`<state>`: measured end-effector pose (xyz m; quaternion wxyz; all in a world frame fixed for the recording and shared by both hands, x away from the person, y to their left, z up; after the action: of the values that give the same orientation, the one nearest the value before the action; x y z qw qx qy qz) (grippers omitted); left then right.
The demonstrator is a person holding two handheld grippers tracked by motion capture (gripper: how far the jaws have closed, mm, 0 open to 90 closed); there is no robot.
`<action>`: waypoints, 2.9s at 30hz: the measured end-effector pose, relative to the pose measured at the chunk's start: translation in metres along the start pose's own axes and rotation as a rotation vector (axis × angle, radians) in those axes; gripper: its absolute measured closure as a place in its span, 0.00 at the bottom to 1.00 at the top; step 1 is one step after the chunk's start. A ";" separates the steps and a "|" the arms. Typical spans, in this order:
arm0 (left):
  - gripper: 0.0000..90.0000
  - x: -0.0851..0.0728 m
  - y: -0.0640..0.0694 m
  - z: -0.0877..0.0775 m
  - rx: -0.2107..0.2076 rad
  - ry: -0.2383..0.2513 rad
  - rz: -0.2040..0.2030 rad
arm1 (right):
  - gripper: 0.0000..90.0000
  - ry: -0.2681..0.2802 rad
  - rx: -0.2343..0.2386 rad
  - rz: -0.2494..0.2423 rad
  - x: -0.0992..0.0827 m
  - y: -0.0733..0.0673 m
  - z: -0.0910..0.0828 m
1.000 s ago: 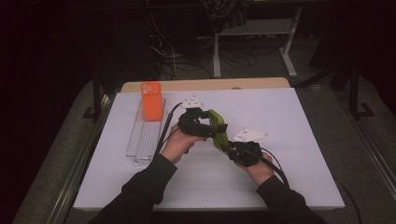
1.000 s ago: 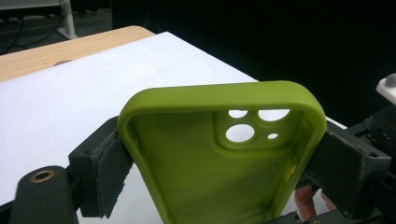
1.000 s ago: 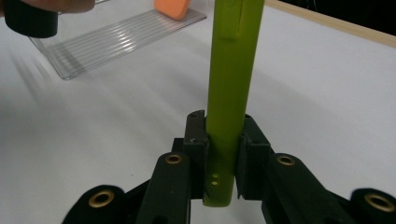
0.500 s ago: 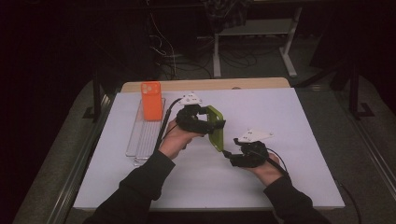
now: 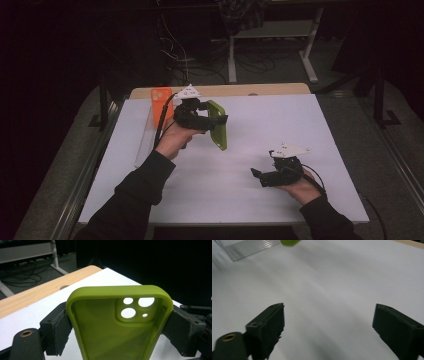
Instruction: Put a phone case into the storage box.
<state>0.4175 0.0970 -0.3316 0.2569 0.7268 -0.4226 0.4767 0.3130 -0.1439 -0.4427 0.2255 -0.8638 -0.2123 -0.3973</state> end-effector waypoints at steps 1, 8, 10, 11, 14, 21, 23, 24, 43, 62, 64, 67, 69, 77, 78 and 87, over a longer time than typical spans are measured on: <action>0.18 0.001 -0.001 -0.002 0.003 0.002 0.002 | 0.07 -0.008 0.001 0.009 -0.002 0.000 -0.001; 0.18 0.008 -0.014 -0.018 0.038 0.012 0.011 | 0.00 -0.039 0.007 -0.004 -0.016 0.003 -0.002; 0.18 0.010 -0.017 -0.023 0.044 0.008 0.017 | 0.00 -0.045 0.010 -0.017 -0.020 0.003 -0.002; 0.18 0.011 -0.019 -0.025 0.049 0.011 0.019 | 0.00 -0.043 0.004 -0.030 -0.022 0.003 -0.002; 0.18 0.012 -0.026 -0.034 0.068 0.011 0.021 | 0.00 -0.044 -0.001 -0.032 -0.025 0.004 -0.004; 0.18 0.009 -0.048 -0.052 0.125 0.023 0.004 | 0.00 -0.048 -0.005 -0.012 -0.031 0.010 -0.010; 0.18 0.007 -0.056 -0.059 0.144 0.025 -0.002 | 0.00 -0.039 -0.006 -0.023 -0.031 0.012 -0.011; 0.18 0.006 -0.061 -0.063 0.156 0.031 -0.009 | 0.00 -0.043 -0.004 -0.013 -0.031 0.012 -0.011; 0.18 -0.007 -0.118 -0.103 0.297 0.013 -0.033 | 0.00 -0.029 -0.004 -0.013 -0.029 0.014 -0.013; 0.17 -0.043 -0.147 -0.095 0.405 -0.031 -0.105 | 0.00 -0.026 -0.010 -0.011 -0.028 0.014 -0.014; 0.17 -0.048 -0.148 -0.092 0.413 -0.045 -0.106 | 0.00 -0.020 -0.011 -0.017 -0.028 0.015 -0.014; 0.17 -0.054 -0.149 -0.089 0.426 -0.063 -0.106 | 0.00 -0.018 -0.010 -0.016 -0.028 0.014 -0.015; 0.17 -0.058 -0.149 -0.088 0.430 -0.065 -0.114 | 0.00 -0.016 -0.011 -0.019 -0.028 0.015 -0.015; 0.17 -0.072 -0.148 -0.085 0.454 -0.092 -0.132 | 0.00 -0.016 -0.011 -0.017 -0.028 0.015 -0.015; 0.17 -0.074 -0.147 -0.084 0.451 -0.094 -0.139 | 0.00 -0.017 -0.011 -0.017 -0.028 0.015 -0.015; 0.17 -0.086 -0.146 -0.078 0.461 -0.115 -0.138 | 0.00 -0.021 -0.008 -0.008 -0.028 0.014 -0.015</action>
<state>0.4894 0.2639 -0.3737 0.0921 0.8193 -0.2659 0.4996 0.2951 -0.1688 -0.4588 0.2182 -0.8680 -0.2167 -0.3898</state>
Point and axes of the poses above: each handheld gripper's, and its own axes: z roughly forward along the jaws, x roughly out of its top, y roughly to its right, the point moved 4 cm from there along z, roughly forward along the jaws, and after that the axes turned 12 degrees about z, right-handed, at the moved point
